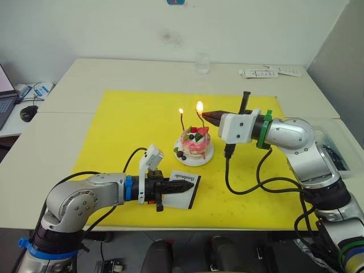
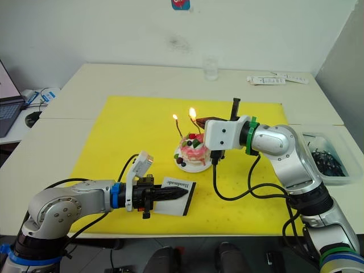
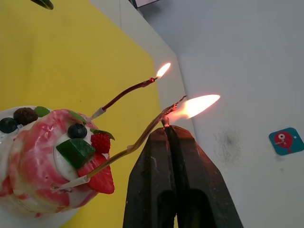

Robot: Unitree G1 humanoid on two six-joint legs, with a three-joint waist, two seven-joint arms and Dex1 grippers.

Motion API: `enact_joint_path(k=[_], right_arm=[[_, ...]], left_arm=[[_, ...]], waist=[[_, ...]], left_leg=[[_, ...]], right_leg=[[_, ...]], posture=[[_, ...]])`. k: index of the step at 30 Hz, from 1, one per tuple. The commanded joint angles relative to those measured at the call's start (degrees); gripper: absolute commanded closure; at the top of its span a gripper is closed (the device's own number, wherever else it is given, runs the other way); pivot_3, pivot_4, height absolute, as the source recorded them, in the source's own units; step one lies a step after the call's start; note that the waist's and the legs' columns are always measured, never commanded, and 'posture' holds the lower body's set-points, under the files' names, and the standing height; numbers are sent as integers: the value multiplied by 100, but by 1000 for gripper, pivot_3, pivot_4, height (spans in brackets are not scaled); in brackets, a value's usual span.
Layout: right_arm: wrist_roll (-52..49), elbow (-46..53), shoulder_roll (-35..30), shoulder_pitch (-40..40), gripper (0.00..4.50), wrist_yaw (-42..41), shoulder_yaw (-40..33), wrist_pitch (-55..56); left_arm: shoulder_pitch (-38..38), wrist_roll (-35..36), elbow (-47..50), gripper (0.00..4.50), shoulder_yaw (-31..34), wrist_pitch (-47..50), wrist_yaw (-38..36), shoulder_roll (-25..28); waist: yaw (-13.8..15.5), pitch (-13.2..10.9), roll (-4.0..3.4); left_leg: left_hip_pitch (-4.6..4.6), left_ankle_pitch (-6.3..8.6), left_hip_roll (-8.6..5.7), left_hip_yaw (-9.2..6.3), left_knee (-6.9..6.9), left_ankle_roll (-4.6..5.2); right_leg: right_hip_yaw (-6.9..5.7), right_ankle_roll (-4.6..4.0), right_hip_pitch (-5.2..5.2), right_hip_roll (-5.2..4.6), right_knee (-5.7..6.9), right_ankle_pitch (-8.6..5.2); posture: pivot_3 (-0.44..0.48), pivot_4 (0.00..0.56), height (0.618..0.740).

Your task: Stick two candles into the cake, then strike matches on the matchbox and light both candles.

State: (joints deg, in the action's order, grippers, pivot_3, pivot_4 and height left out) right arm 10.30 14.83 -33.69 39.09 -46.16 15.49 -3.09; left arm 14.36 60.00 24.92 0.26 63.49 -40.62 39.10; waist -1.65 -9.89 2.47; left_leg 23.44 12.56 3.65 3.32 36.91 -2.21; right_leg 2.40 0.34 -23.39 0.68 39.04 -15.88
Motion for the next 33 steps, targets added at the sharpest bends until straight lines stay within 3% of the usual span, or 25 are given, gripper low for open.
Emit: enact_joint_path(k=[1,33], right_arm=[[17,44,-44,153,4483,42,-172,80],[-77,499,-484,-226,4483,-21,-564,-299]], left_arm=[[109,23,172,4500,-25,-16,-14,-32],[229,-51,45,4500,-122,-43,-62,-101]], waist=[[0,0,0],[-1,0,0]], left_leg=[[0,0,0,0,0,0],[0,0,-1,0,0,0]], right_leg=[[0,0,0,0,0,0],[0,0,0,0,0,0]], posture=[[0,150,740],[0,150,740]])
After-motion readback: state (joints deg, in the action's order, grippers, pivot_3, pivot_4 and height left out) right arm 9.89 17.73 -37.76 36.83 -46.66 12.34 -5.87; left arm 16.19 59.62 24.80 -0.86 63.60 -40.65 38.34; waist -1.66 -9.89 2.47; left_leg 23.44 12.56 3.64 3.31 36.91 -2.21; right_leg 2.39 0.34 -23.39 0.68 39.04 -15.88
